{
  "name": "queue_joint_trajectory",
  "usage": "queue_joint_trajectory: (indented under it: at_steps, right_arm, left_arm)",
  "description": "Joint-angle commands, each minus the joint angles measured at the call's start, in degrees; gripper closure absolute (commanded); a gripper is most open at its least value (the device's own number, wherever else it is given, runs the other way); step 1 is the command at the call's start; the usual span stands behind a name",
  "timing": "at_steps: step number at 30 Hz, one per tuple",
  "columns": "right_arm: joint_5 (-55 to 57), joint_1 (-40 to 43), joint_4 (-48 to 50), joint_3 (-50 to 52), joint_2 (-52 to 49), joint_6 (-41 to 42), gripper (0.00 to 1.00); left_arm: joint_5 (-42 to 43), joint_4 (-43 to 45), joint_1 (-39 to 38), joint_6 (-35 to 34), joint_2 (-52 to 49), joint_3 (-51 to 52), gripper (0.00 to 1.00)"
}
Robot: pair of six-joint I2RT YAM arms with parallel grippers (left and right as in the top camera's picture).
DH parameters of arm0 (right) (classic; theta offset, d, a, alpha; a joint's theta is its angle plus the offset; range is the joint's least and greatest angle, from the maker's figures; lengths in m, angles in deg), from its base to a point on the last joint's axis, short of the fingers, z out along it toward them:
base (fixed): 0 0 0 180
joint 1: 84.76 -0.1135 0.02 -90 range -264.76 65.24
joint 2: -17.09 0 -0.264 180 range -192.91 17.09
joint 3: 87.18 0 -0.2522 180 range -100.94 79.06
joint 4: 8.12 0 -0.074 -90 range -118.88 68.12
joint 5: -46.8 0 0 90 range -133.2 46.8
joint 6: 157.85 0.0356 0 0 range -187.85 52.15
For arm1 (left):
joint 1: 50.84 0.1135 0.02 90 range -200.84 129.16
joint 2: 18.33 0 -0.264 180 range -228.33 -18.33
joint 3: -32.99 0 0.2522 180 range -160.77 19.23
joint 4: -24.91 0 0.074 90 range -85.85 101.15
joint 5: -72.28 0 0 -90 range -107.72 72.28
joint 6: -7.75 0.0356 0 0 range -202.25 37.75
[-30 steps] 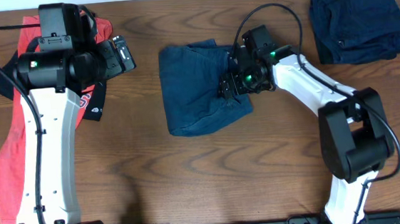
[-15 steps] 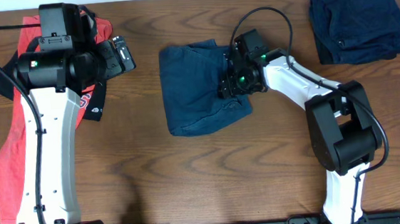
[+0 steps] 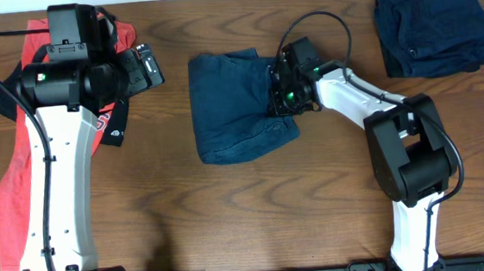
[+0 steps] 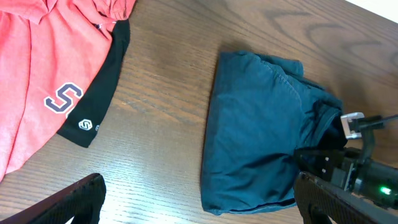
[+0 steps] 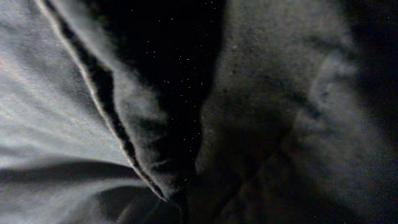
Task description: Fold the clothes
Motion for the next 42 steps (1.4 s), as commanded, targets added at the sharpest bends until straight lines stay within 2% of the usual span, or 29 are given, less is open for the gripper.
queue_joint_trajectory:
  at_steps: [1,8,18,28,31,37,42]
  right_arm:
    - [-5.97,3.21,-0.59,-1.4,1.2,-0.28,0.99]
    - [-6.27,8.0,-5.7,-7.17,11.41,0.79,0.99]
    - [-5.53,11.76,-3.08,-7.78,22.71,6.71,0.99]
    - [1.38,19.37,7.21,-7.8,29.18,14.86,0.99]
    - [9.27,22.56,12.31,-7.8,29.18,18.45,0.99]
    - [18.67,26.16,18.38,-7.8,29.18,18.84,0.99]
    - [20.26,29.29,25.88,-7.78,27.02,18.8,0.99]
  left_arm:
    - [-0.7,-0.17,0.24,1.16,-0.96,0.2,0.02]
    - [-0.72,-0.13,0.24,1.16,-1.01,0.2,0.02]
    - [-0.72,0.04,0.24,1.16,-1.07,0.2,0.02]
    - [-0.72,0.04,0.24,1.18,-1.07,0.2,0.02]
    - [-0.79,0.2,0.26,1.36,-1.07,0.2,0.02]
    - [-2.64,0.39,0.26,1.38,-1.07,0.2,0.02]
    - [-4.15,0.44,0.26,1.84,-1.07,0.2,0.02]
